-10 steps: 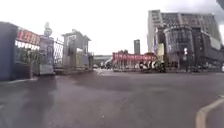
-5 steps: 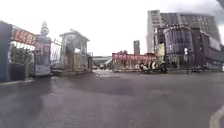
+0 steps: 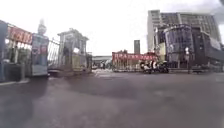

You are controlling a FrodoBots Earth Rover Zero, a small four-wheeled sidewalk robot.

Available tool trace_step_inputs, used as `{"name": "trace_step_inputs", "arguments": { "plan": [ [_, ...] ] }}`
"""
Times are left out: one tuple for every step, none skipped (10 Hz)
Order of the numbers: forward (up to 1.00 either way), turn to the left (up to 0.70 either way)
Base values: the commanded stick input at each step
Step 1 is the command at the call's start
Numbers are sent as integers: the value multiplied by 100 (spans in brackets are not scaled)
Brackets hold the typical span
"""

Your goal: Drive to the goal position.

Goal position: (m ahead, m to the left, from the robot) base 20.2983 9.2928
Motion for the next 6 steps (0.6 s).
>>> {"name": "trace_step_inputs", "arguments": {
  "plan": [
    [45,0],
    [45,0],
    [45,0],
    [45,0],
    [45,0],
    [45,0]
  ]
}}
